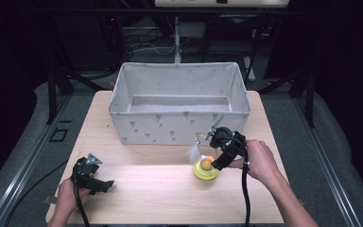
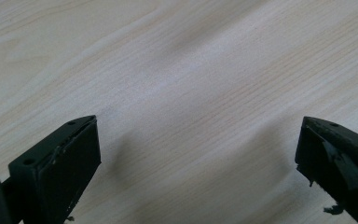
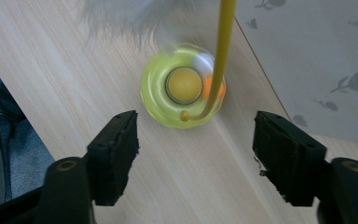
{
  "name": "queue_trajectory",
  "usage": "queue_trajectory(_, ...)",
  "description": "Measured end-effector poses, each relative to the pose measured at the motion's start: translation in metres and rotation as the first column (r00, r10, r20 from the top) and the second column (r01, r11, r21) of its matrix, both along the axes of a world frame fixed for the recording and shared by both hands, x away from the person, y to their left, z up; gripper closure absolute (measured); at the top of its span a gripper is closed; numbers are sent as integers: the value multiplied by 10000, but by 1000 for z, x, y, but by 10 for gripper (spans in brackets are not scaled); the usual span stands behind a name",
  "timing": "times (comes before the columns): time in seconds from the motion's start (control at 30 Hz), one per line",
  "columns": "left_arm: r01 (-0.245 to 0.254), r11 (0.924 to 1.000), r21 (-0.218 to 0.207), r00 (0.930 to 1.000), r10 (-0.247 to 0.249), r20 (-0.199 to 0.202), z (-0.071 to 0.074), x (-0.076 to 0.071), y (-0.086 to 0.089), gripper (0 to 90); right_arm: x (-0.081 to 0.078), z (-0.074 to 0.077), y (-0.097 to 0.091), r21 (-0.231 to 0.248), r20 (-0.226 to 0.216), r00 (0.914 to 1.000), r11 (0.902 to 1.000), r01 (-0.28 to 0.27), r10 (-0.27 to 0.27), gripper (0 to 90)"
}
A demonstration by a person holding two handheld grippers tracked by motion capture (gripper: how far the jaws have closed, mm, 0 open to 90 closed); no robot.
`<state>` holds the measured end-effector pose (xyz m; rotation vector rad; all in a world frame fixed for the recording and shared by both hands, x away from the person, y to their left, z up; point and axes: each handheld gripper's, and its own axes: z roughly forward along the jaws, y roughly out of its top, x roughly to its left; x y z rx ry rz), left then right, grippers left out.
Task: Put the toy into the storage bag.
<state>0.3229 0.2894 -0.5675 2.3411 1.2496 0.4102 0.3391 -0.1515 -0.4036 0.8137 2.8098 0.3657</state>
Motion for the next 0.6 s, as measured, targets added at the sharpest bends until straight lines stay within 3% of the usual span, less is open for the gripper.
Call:
queue_trajectory(0.07, -6, 10000, -32, 10000, 6, 10, 0, 0, 0, 1, 2, 2, 3, -106, 3, 10000, 9999, -51, 51, 401)
queue_trajectory(0.1, 10, 10000, -14, 10000, -10, -24, 0, 1, 0, 1, 5, 6, 7, -333, 33, 9999, 9993, -149, 151, 472)
queue_trajectory(0.23, 76, 10000, -19, 9999, -76, -103, 0, 2, -1, 1, 11, 11, 13, -619, -61, 9993, 9974, -362, 359, 560)
queue_trajectory(0.27, 37, 10000, 7, 10000, -37, -31, -1, 2, -2, 1, 11, 11, 13, -619, -61, 9993, 9974, -362, 359, 560)
queue_trajectory(0.3, 44, 10000, 33, 10000, -44, -46, 0, 1, -2, 1, 13, 13, 16, -592, -128, 9994, 9977, -325, 318, 643)
queue_trajectory(0.33, 44, 10000, 33, 10000, -44, -46, 0, 1, -2, 1, 13, 13, 16, -592, -128, 9994, 9977, -325, 318, 643)
queue_trajectory(0.4, 66, 10000, 13, 9999, -65, -109, 0, 0, -1, 1, 16, 14, 17, -507, -365, 9978, 9971, -565, 547, 725)
queue_trajectory(0.47, 69, 10000, 11, 9999, -69, -97, 0, 0, -1, 1, 17, 15, 17, -611, -354, 9979, 9965, -569, 548, 750)
queue_trajectory(0.5, 20, 10000, 11, 10000, -20, 2, 0, 0, -1, 1, 18, 16, 17, -573, -410, 9974, 9964, -623, 600, 814)
queue_trajectory(0.6, 12, 10000, 5, 10000, -12, -38, 0, 1, -1, 1, 19, 17, 17, -556, -461, 9968, 9961, -683, 658, 860)
